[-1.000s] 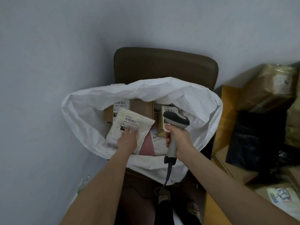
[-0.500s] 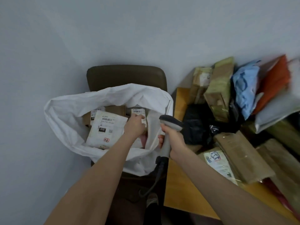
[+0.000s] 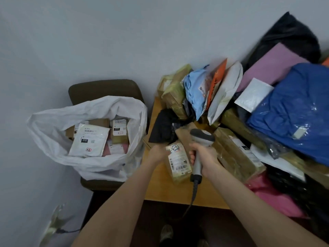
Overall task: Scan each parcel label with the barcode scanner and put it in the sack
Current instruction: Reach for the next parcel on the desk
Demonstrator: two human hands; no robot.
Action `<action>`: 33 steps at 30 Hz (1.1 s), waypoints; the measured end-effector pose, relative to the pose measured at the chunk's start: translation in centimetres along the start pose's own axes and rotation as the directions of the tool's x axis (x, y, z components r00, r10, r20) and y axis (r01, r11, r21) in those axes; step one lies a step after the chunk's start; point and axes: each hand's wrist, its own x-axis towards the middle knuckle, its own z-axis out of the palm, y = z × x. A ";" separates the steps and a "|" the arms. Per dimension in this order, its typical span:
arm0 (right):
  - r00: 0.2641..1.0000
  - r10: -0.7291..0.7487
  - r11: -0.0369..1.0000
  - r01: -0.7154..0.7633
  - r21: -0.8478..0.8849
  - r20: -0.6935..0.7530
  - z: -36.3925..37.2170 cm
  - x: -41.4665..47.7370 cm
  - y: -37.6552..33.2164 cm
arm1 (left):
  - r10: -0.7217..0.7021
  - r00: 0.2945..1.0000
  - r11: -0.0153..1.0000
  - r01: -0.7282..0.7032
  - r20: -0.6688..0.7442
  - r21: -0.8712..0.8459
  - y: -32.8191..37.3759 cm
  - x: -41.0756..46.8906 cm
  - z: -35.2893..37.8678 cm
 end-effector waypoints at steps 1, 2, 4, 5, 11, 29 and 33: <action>0.999 -0.017 1.000 0.017 -0.012 -0.035 -1.1 0.0 0.1 | -0.047 0.999 0.999 0.047 0.007 -0.022 -0.4 -0.5 1.1; 0.997 -0.027 1.000 0.026 -0.017 -0.066 -2.2 0.0 0.2 | -0.093 0.995 0.994 0.094 0.018 -0.051 -0.9 -0.7 2.2; 0.994 -0.033 0.999 0.032 -0.014 -0.103 -3.8 0.1 0.4 | -0.122 0.990 0.991 0.118 -0.069 -0.068 -1.7 -0.8 3.5; 0.993 -0.030 1.000 0.030 -0.008 -0.112 -4.3 0.1 0.5 | -0.099 0.985 0.995 0.100 -0.145 0.000 -1.6 -0.8 3.8; 0.988 -0.054 0.997 0.062 0.055 -0.144 -5.4 0.2 -1.5 | 0.148 0.966 0.984 -0.122 -0.211 0.130 3.4 0.1 3.7; 0.905 -0.279 0.905 0.360 0.228 -0.321 -18.9 -0.4 -15.4 | 0.546 0.834 0.838 -0.545 0.084 -0.031 29.7 0.1 13.0; 0.899 -0.279 0.898 0.369 0.240 -0.337 -23.7 0.7 -16.9 | 0.485 0.865 0.873 -0.471 0.127 -0.127 33.7 1.7 16.8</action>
